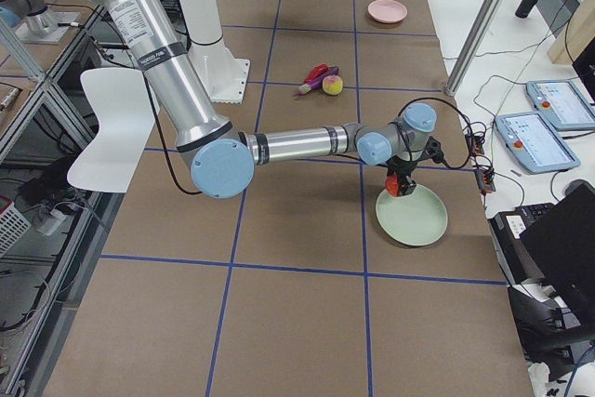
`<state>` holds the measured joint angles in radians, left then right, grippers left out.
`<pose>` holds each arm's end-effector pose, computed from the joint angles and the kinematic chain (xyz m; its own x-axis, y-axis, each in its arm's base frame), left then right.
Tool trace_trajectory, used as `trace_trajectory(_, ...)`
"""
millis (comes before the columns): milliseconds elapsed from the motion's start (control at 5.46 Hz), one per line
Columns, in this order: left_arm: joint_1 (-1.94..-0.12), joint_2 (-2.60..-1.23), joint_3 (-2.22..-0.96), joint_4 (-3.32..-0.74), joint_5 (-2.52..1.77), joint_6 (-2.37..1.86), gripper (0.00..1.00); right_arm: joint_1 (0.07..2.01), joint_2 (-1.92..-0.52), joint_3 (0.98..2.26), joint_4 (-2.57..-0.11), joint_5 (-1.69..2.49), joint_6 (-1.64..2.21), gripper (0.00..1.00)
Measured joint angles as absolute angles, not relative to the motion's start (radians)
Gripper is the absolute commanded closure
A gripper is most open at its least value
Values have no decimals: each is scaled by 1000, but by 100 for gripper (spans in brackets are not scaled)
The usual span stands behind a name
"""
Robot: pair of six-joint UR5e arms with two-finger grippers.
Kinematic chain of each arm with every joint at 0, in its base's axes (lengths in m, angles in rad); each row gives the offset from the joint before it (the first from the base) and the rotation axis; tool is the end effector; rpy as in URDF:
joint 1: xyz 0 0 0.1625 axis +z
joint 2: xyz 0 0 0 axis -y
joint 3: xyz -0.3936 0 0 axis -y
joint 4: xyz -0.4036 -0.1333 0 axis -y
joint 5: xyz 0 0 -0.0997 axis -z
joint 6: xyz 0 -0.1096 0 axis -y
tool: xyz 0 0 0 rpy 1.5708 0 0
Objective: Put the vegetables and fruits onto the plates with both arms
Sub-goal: 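Carry the pomegranate to the pale green plate and release it, then move the right gripper back to the peach and grasp it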
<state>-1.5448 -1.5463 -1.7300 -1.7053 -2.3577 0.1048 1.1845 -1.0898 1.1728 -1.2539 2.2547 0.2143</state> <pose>-0.0425 -0.5083 0.5499 0.6944 0.3063 -0.6511 -0.0982 0.9368 0.3359 -0.2079 -0.6811 0.5174 0.6848 -0.3265 0.6515 0.2061 0.9443 0.2567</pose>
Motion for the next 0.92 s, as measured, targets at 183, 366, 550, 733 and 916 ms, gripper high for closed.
trace_trajectory(183,-1545,-1546,-1729,-1705,-2358,106,0,1188,-1087,1152,-1246,2249,205,1)
trace_trajectory(366,-1545,-1545,-1729,-1705,-2358,106,0,1189,-1083,1152,-1243,2248,209,1)
trace_trajectory(550,-1545,-1545,-1729,-1705,-2358,105,0,1189,-1074,1178,-1247,2251,248,1)
trace_trajectory(733,-1545,-1545,-1729,-1705,-2358,105,0,1174,-1057,1236,-1254,2253,369,1)
trace_trajectory(916,-1545,-1545,-1729,-1705,-2358,104,0,1122,-1032,1310,-1257,2250,573,1)
